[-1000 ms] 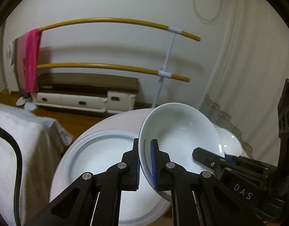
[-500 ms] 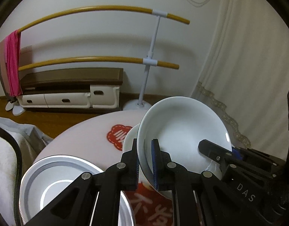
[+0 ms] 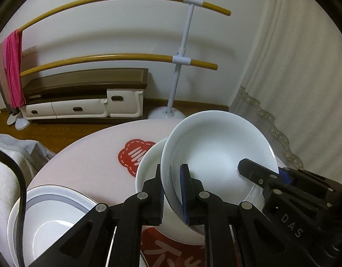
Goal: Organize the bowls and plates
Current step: 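Carry the held bowl over another white bowl and lower it inside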
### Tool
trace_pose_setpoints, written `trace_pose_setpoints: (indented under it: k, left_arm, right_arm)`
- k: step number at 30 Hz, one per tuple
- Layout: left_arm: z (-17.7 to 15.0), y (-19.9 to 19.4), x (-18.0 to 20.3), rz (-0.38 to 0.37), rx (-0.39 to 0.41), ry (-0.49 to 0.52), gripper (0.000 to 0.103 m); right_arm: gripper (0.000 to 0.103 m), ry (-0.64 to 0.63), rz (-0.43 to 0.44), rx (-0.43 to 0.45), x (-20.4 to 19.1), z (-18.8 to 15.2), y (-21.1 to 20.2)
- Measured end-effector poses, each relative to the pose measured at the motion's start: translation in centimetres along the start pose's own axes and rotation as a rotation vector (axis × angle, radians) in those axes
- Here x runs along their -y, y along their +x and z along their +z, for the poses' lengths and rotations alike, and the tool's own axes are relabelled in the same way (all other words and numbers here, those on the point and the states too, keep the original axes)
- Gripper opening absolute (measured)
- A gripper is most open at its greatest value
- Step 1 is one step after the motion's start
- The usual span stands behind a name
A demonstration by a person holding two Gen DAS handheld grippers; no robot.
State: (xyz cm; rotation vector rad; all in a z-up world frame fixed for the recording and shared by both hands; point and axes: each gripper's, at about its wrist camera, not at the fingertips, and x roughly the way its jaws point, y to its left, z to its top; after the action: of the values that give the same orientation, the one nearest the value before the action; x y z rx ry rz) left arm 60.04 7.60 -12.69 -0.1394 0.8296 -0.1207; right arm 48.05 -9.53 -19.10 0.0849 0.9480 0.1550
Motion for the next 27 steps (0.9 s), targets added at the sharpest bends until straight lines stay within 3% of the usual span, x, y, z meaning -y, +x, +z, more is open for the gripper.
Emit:
trace_pose_setpoints:
  k: [18, 27]
  left_arm:
    - [-2.4, -0.2, 0.1, 0.012, -0.001, 0.005, 0.01]
    - [-2.6, -0.3, -0.1, 0.015, 0.005, 0.009, 0.01]
  right_arm:
    - [0.013, -0.014, -0.069, -0.027, -0.7, -0.1, 1.5]
    - [0.016, 0.004, -0.043, -0.055, 0.0, 0.1, 2.6]
